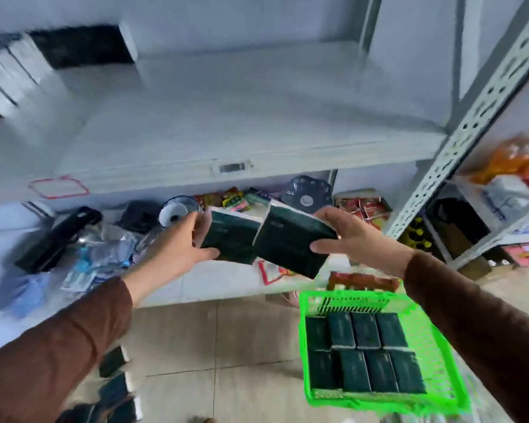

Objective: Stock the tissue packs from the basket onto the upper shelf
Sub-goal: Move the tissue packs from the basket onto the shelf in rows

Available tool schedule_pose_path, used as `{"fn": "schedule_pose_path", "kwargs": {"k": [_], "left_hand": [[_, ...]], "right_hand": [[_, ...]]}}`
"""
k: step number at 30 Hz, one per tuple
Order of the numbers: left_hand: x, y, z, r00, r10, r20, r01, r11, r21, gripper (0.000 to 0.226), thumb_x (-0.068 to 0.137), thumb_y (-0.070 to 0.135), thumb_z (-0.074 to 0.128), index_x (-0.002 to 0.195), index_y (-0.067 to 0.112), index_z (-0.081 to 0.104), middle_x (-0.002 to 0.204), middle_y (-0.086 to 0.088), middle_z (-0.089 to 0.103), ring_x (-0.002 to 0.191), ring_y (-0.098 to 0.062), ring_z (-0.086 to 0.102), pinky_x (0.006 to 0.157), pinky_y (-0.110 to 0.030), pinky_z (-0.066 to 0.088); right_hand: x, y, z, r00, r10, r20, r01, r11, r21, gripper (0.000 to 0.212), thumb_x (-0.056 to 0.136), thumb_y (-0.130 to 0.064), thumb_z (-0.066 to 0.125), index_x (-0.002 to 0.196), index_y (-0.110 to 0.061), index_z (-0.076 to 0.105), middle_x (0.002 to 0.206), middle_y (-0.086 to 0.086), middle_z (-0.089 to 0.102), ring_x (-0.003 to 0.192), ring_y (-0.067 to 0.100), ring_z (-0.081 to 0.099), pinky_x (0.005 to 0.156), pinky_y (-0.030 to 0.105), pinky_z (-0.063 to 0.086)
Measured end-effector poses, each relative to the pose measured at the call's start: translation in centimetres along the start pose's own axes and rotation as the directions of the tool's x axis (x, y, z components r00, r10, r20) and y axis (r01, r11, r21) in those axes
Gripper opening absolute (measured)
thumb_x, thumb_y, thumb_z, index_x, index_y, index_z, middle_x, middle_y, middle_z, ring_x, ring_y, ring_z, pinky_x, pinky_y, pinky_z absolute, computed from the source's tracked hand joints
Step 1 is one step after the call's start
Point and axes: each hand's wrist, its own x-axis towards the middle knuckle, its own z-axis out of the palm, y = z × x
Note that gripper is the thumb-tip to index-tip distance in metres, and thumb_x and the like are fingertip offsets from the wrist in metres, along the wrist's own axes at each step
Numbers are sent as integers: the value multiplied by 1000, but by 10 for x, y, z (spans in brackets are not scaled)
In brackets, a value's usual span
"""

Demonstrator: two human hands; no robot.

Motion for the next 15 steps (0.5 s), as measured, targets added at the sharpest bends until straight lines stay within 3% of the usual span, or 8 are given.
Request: {"fn": "schedule_pose_path", "kwargs": {"k": [4, 7, 11, 15], "left_hand": [[-33, -29, -123, 988, -28, -154, 11, 994, -109, 56, 55, 51, 86, 95, 27, 56, 84, 1, 68, 78, -25, 66, 68, -41, 54], [-40, -62, -201, 971, 4, -238, -45, 985, -167, 57, 51, 58, 83, 91, 25, 59, 82, 1, 69, 78, -27, 66, 74, -46, 53], [-4, -112, -288, 945, 2, -328, -69, 979, -192, 61, 49, 60, 83, 96, 29, 61, 94, 1, 72, 88, -25, 69, 83, -52, 55], [47, -155, -341, 893, -26, -449, -46, 988, -148, 66, 56, 51, 87, 107, 28, 52, 100, 4, 68, 90, -20, 66, 84, -46, 54]], "right_hand": [[40, -137, 17, 979, -202, 28, 201, 979, 30, 36, 79, -20, 77, 109, -10, 60, 98, 17, 62, 85, 27, 55, 74, 46, 39], [73, -217, 46, 946, -323, 32, 319, 944, 87, 31, 81, -12, 73, 109, -6, 59, 101, 15, 61, 94, 27, 55, 82, 48, 38], [128, -291, 85, 914, -406, 17, 403, 910, 101, 28, 81, -16, 70, 107, -16, 61, 108, 9, 65, 101, 26, 59, 89, 48, 42], [192, -339, 122, 922, -386, -12, 386, 922, 13, 31, 86, -10, 70, 113, -3, 56, 104, 7, 68, 96, 21, 64, 93, 47, 51]]}}
